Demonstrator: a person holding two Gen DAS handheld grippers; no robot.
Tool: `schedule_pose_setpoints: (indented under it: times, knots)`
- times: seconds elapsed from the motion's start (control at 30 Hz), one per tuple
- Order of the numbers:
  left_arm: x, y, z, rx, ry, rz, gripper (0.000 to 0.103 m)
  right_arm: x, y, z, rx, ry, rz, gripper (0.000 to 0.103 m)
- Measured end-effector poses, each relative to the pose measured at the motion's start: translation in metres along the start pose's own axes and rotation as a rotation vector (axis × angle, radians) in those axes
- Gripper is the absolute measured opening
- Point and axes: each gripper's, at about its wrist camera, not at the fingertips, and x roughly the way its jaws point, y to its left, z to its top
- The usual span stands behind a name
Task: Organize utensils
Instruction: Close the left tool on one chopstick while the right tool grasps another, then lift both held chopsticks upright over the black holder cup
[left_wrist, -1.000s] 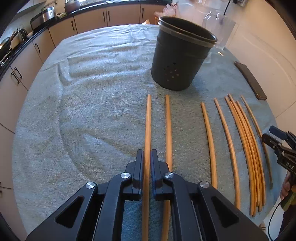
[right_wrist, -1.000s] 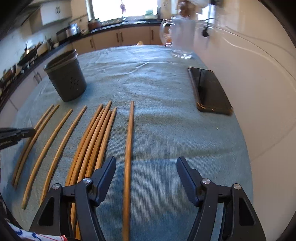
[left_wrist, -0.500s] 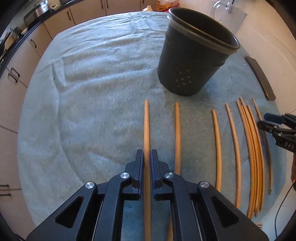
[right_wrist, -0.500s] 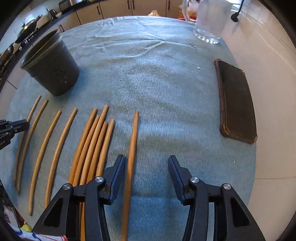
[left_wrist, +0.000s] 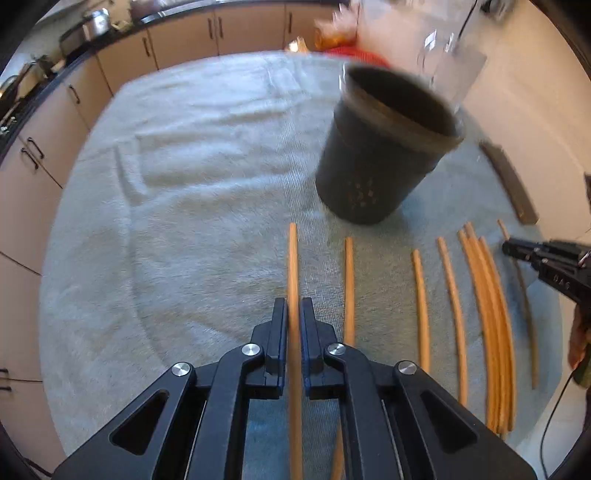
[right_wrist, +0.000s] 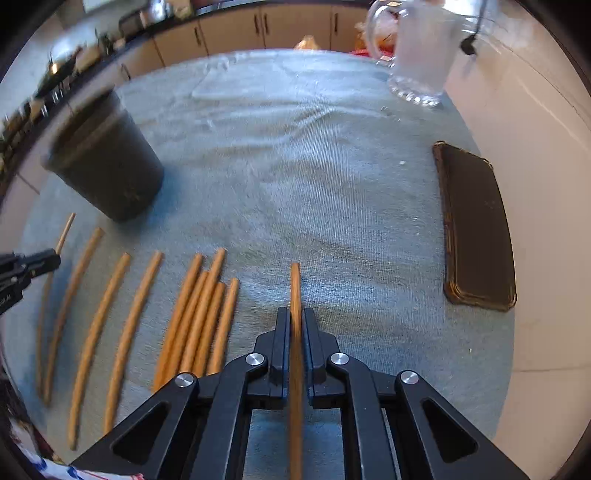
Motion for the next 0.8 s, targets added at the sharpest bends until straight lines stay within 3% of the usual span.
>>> schedule_pose_setpoints:
  times: [0.23,0.4,0.57,0.8]
  knots:
    - [-0.083,-0.008,-0.025,-0.015,-0.228,-0.033,0.006,-0.066,-0.005,-0.036,0.051,-0.215,0.068,0.006]
    - [-0.115,-0.013,-0.046,-0.018,-0.342,-0.063,0.006,-0.101,-0.001,-0.057,0.068,-0.336,0.100,0.006]
    - [-0.144,-0.021,-0.074,0.002,-0.422,-0.043,0.006,-0.133,0.010,-0.080,0.065,-0.435,0.115,0.006]
    - [-0.171,-0.022,-0.096,-0.003,-0.470,-0.080,0.006,-0.182,0.027,-0.110,0.030,-0.559,0.120,0.006]
